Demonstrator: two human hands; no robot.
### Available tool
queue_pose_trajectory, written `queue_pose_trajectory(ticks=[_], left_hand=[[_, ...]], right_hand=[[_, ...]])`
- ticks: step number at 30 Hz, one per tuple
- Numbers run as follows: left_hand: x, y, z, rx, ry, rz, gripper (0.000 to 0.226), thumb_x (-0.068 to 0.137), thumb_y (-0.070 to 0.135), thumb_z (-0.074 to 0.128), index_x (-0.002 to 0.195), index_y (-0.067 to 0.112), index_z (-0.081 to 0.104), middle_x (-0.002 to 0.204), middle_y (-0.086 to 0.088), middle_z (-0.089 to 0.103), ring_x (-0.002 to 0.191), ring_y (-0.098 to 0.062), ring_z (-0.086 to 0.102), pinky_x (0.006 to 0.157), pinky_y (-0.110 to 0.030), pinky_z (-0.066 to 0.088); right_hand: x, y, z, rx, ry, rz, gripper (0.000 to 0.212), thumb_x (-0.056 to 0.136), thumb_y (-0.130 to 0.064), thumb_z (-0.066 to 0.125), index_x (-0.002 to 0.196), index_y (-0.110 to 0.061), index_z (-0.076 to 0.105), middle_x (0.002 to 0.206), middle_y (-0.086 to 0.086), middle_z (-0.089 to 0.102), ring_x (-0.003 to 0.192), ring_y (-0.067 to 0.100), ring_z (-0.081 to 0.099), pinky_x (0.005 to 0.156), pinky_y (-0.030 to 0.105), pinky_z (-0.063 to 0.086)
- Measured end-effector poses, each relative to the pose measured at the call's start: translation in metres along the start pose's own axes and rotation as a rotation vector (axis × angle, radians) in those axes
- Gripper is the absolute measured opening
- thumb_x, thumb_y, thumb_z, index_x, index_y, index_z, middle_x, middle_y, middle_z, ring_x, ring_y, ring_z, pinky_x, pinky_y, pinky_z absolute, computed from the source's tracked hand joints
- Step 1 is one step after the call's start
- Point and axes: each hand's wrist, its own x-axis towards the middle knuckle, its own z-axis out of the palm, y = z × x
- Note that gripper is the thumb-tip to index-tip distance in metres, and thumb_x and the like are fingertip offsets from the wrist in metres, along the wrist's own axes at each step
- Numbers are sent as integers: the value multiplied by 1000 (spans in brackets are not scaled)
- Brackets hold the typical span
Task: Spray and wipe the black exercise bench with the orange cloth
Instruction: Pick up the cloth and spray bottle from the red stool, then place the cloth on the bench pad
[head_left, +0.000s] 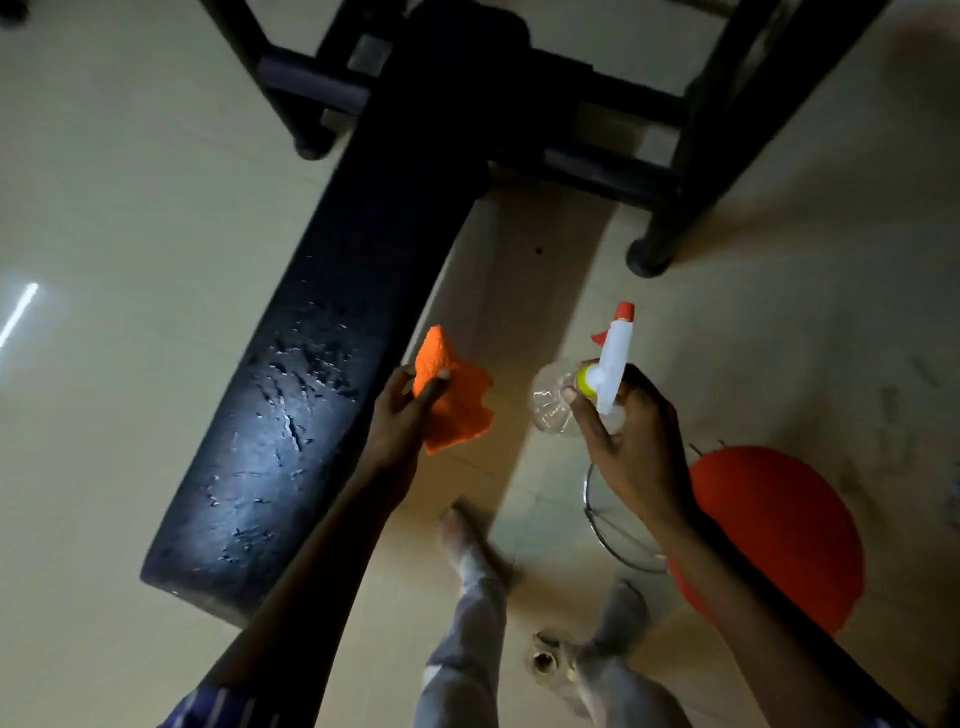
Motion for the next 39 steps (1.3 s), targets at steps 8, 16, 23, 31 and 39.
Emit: queue_pose_trajectory(ticks=[8,16,23,31,39], left_hand=[[60,59,-88,-84,172,66,10,101,17,66,108,11,61,78,10,76,65,-1,71,51,-19,55],[138,81,-106,-111,333,9,22,102,27,66,118,14,59,105,3,70,74,-1,75,55,-23,58],[219,104,-78,-225,353,-17,20,99,30,69,117,20,66,99,7,76,85,-13,74,58,-25,56],[267,72,-85,371,527,1,41,92,19,73,127,3,61,123,-19,62,108,-36,64,96,-51,55],[210,26,-79,206,334,44,76,77,32,92,141,23,53,138,7,64,124,-2,60,100,-12,48]], right_hand=[[107,-103,84,23,-146,-171,35,98,-37,72,117,-7,72,124,10,75,112,27,72,94,41,60],[214,-121,149,-65,-342,-246,33,97,-32,76,117,-6,72,113,9,75,108,27,72,88,48,60],[301,-103,178,-130,-402,-370,33,93,-26,82,118,-8,74,115,12,77,109,33,73,87,39,60],[350,-67,204,-226,-434,-516,37,87,-20,88,118,-6,73,115,18,76,105,43,74,78,48,62],[334,-71,230,-136,-617,-498,28,92,-23,83,115,-10,73,108,12,75,105,31,72,84,28,49]])
